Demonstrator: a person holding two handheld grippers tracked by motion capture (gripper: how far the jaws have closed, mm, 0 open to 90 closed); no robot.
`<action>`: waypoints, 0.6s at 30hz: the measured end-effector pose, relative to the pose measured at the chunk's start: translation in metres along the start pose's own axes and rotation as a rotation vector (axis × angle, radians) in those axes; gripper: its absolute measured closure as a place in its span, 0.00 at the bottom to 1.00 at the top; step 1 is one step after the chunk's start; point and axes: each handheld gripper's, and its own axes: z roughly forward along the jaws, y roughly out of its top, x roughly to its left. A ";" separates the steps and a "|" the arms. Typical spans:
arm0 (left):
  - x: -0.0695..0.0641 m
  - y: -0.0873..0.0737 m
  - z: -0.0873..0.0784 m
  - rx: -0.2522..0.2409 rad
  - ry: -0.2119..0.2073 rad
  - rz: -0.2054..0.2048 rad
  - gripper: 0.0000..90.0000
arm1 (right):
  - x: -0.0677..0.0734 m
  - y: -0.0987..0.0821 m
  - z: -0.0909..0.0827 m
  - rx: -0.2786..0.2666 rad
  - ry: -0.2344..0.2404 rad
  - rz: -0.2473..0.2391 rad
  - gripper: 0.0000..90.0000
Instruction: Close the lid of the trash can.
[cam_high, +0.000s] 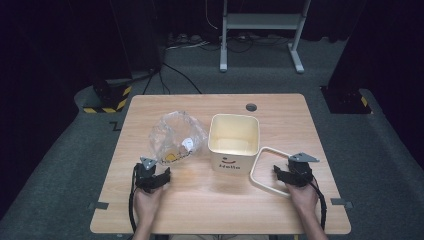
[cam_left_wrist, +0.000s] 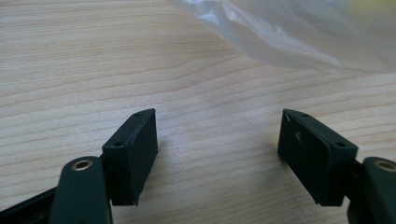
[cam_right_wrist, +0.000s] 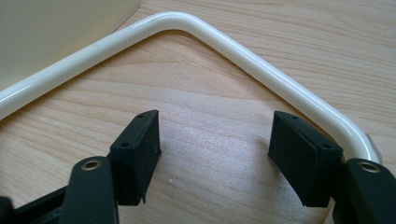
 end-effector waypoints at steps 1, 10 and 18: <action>0.000 0.000 0.000 0.000 0.000 0.000 0.32 | -0.001 0.000 0.000 0.004 0.005 0.005 0.38; 0.000 0.000 0.000 0.000 0.000 0.001 0.32 | -0.017 0.006 -0.018 -0.053 -0.004 0.041 0.37; 0.000 0.000 0.000 0.000 0.000 0.000 0.32 | -0.033 0.007 -0.027 -0.090 -0.049 0.076 0.54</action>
